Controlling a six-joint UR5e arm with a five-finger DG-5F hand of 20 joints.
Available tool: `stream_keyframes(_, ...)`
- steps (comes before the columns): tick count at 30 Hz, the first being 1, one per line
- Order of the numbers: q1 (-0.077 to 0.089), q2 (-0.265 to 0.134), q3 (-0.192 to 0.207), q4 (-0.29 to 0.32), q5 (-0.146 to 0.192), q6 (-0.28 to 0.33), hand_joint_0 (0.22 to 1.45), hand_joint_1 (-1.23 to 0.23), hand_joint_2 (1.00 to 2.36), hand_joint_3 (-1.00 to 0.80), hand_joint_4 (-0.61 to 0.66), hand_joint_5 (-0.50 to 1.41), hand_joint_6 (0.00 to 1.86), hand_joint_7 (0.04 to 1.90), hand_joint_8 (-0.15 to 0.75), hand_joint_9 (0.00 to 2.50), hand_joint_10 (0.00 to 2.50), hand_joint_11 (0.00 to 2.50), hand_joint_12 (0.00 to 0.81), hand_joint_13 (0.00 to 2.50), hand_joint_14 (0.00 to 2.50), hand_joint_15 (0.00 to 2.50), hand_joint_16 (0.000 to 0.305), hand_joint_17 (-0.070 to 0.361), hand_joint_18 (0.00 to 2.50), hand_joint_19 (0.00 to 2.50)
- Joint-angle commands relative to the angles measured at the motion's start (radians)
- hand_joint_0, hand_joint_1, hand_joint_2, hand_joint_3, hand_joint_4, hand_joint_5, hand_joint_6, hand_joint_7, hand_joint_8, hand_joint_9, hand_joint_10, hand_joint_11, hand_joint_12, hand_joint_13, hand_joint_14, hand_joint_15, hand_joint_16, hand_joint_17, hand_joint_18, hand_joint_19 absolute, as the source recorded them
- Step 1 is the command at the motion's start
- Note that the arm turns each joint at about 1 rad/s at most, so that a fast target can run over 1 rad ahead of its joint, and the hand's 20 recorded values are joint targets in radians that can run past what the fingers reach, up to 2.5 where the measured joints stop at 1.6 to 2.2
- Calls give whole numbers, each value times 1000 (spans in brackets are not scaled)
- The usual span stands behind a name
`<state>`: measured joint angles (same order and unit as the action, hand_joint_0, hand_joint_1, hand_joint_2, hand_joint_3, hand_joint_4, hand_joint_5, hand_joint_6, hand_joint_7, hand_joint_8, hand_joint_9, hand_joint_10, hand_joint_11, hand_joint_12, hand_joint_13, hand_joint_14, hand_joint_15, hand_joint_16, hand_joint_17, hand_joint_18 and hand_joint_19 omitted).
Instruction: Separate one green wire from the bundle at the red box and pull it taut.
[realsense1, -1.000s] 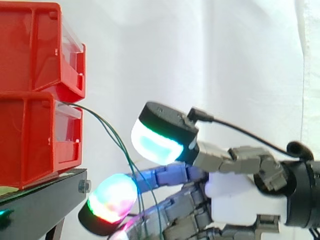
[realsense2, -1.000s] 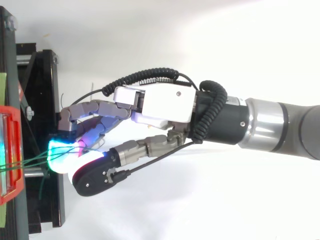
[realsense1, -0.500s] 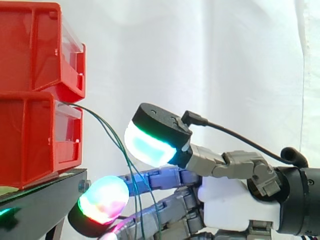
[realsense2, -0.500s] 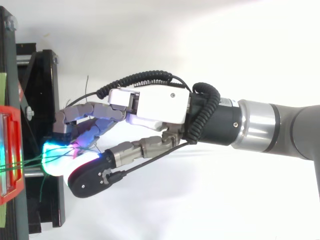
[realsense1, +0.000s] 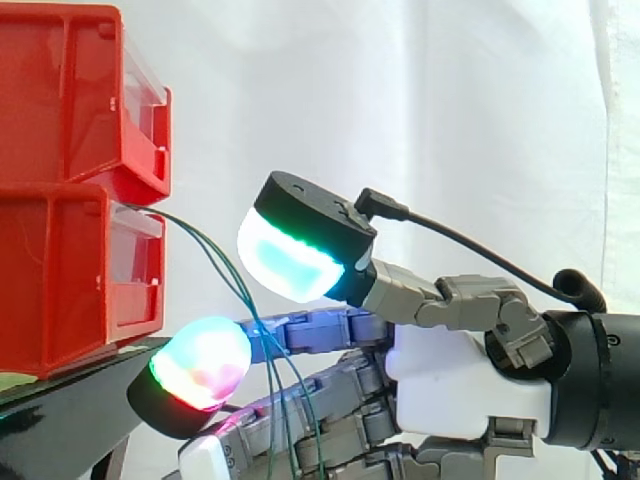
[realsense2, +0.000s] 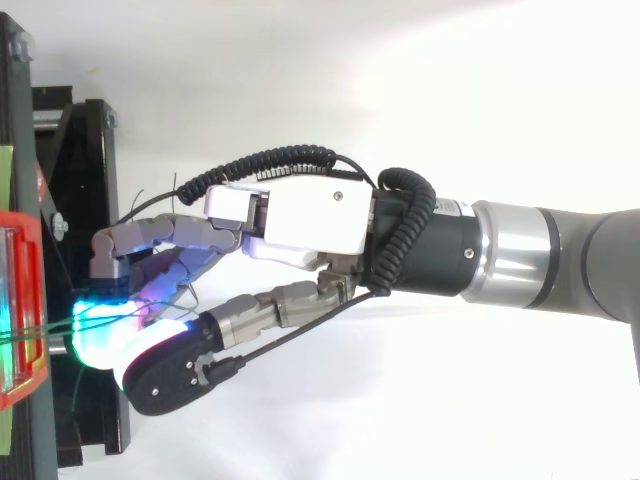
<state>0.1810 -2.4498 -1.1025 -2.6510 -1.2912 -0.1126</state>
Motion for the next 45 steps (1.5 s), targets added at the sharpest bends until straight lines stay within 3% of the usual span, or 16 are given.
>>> stream_keyframes(1,0,0,0,-1,0,2,584,-523,1005,-445,213,-128,525,1403,286,770,11,339,325,607,8,219,42,95,525,395)
stream_keyframes(12,-11,0,1,-43,-20,44,580,-532,1002,-472,224,-138,563,1333,282,770,11,336,326,613,8,226,42,95,530,396)
stream_keyframes(20,-31,2,0,-61,-39,47,573,-531,1003,-464,218,-138,567,1331,286,770,11,334,326,615,8,229,42,95,528,395)
stream_keyframes(45,-21,9,1,-89,-42,39,622,-552,1017,-316,201,-165,711,1195,287,779,13,351,323,628,8,233,42,94,537,396)
